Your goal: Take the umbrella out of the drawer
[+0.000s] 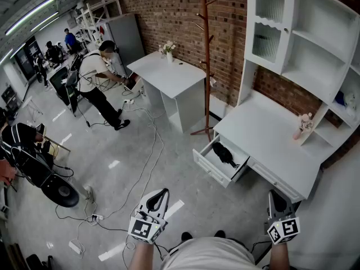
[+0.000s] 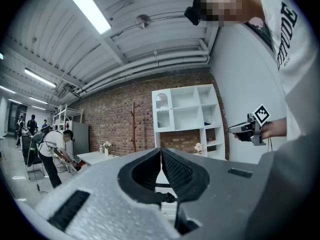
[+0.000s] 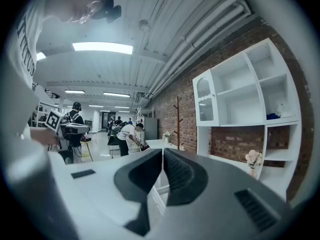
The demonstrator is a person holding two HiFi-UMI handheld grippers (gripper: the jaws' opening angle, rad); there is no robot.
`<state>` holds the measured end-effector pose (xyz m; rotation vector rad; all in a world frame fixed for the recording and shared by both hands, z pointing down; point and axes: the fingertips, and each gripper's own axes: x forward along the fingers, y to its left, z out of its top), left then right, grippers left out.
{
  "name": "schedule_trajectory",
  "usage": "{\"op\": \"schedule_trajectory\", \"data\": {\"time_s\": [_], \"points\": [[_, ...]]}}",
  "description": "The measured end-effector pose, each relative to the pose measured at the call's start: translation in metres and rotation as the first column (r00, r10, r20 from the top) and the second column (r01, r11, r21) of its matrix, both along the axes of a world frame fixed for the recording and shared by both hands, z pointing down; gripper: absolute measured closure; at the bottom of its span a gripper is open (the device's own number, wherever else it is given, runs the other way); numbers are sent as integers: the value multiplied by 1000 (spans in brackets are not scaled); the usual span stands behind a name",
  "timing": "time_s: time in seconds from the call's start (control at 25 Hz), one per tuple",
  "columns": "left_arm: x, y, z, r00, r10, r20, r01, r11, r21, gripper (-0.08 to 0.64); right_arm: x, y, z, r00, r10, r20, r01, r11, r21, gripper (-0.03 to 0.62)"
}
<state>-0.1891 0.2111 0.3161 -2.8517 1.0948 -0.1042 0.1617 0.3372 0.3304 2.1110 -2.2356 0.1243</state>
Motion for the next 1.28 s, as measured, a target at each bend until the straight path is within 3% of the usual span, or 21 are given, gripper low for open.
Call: {"op": "schedule_trajectory", "data": {"time_s": [0.72,1.28], "points": [[11,7,6,1000,-7,3,7,1000,2,534,8,-1,3,999,-21,-28,21,1000,-8,560],[39,22,6,999,-45,24,44,999,19,534,31,1,6,995,-102,-16,102,995,-6,560]]}}
